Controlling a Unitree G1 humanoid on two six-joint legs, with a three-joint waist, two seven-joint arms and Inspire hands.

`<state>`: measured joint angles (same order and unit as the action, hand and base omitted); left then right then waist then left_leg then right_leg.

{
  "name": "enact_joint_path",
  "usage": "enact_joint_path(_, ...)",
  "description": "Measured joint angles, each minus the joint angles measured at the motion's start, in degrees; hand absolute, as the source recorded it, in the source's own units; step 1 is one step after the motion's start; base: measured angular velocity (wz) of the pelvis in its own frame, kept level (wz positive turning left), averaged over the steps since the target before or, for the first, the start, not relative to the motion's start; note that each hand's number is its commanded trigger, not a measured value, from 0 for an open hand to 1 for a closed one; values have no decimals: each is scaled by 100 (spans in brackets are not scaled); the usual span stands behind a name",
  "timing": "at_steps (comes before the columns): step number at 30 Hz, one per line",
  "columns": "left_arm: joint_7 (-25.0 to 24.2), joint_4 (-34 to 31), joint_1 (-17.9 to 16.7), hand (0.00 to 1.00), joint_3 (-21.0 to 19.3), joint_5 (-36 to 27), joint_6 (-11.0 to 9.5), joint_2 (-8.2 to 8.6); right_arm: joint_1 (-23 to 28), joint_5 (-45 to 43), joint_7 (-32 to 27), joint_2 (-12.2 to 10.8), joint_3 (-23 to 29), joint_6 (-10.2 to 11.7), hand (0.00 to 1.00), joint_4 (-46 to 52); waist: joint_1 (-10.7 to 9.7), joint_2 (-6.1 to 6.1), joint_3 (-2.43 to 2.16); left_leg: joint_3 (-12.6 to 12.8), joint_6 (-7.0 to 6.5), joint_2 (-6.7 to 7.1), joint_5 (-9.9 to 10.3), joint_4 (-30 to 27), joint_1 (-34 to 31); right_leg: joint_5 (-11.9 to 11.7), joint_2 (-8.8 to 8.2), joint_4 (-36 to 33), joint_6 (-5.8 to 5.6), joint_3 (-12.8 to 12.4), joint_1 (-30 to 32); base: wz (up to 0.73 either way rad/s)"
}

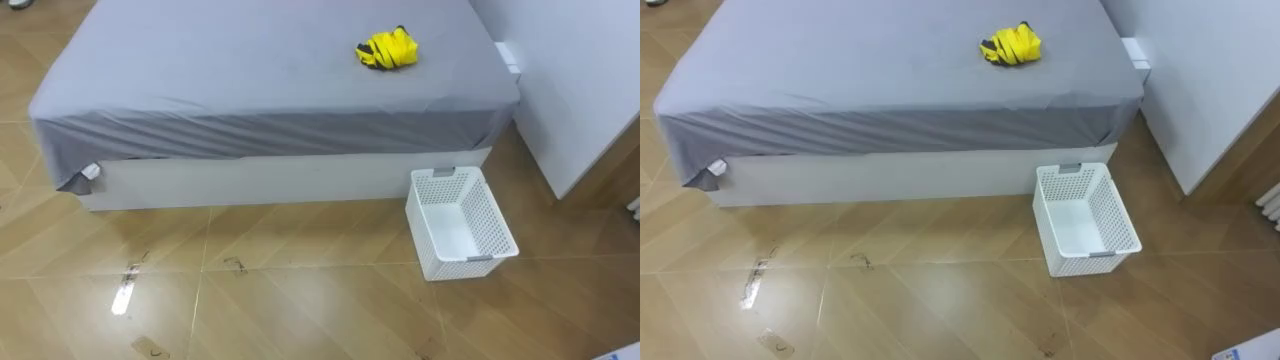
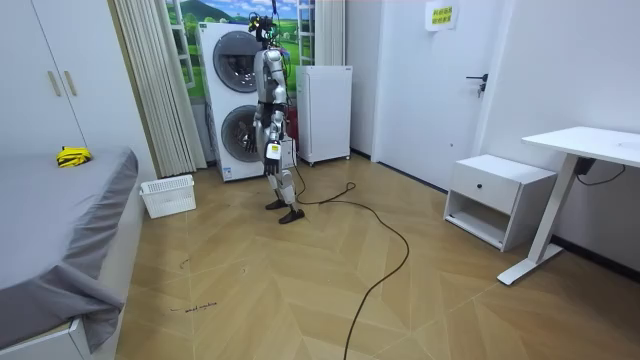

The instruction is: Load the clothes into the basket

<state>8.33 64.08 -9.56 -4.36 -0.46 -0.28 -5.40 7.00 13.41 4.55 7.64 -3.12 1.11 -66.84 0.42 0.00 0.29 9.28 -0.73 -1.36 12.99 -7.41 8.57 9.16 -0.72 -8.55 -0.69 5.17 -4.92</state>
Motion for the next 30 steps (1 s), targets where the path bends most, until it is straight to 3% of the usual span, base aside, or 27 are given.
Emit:
enact_joint_path(14, -124, 11, -2, 0, 2, -21, -1, -12, -9, 191, 78, -2, 3, 0, 0, -75, -13, -23, -2, -10, -2, 1, 1, 1, 2, 0, 3, 4, 0, -27, 5, 0)
enact_joint_path(26, -145, 30, -111, 0, 1, -450, -5, -31, -17, 248, 204, -35, 70, 7, 0, -196, -16, -46, -19, -29, 8, -12, 19, -34, -3, 3, 8, 64, 5, 33, -62, 2)
enact_joint_path(28, -157, 18, -123, 0, -12, -452, -5, -31, -28, 172, 174, -45, 78, 6, 0, -185, 0, -32, -11, -29, 26, -44, 94, -117, -28, 68, 27, -37, 24, 24, 17, 0)
enact_joint_path(30, -190, 0, -123, 0, -24, -520, -21, -63, -37, 176, 177, -66, 64, 6, 0, -174, 16, -31, -27, -6, 80, -164, 317, -537, -168, 241, 78, -284, 77, 54, 123, -6)
